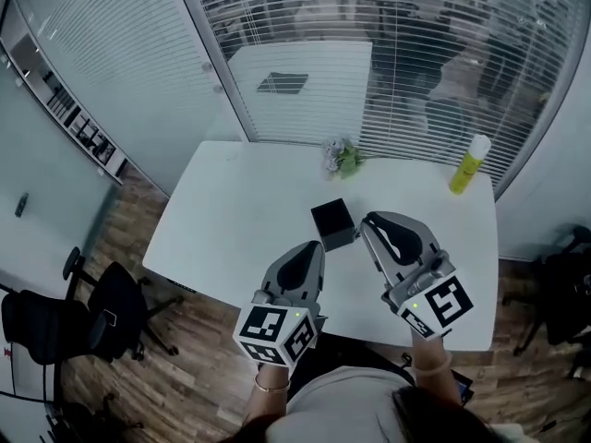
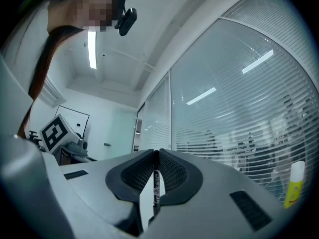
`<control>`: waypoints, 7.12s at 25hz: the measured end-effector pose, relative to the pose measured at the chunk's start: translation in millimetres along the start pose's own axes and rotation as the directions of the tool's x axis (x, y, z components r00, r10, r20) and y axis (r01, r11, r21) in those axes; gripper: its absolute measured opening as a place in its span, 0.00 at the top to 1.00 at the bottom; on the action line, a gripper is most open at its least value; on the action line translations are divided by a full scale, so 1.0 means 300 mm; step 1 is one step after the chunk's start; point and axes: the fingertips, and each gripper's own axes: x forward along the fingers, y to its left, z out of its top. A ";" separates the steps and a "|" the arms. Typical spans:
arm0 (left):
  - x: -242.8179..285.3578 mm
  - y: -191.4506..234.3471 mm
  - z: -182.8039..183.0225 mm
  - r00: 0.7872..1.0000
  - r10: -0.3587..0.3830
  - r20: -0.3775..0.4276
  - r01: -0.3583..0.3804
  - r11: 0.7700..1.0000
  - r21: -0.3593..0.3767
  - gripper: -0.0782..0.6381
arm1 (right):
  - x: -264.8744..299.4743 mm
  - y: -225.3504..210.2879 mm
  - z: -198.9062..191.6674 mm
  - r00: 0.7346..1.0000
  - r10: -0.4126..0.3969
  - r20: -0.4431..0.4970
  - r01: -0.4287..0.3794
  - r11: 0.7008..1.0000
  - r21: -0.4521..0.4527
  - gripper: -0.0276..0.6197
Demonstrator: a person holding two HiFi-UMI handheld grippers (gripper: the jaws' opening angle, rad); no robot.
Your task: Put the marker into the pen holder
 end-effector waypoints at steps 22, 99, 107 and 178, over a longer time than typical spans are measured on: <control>0.153 0.169 0.036 0.990 -0.132 -0.044 0.133 0.991 0.006 0.86 | 0.222 -0.099 -0.198 0.990 -0.119 -0.079 0.123 0.991 0.042 0.87; 0.288 0.247 -0.076 0.975 -0.184 -0.122 0.177 0.982 -0.069 0.86 | 0.306 -0.110 -0.824 0.810 -0.040 -0.585 0.104 0.992 0.076 0.87; 0.290 0.230 -0.079 0.973 -0.196 -0.125 0.189 0.980 -0.068 0.86 | 0.289 -0.125 -0.821 0.803 -0.064 -0.593 0.123 0.991 0.060 0.86; 0.196 0.110 -0.147 0.975 -0.162 -0.153 0.167 0.986 0.022 0.86 | 0.082 -0.137 -0.636 0.854 -0.189 -0.484 0.241 0.969 0.048 0.85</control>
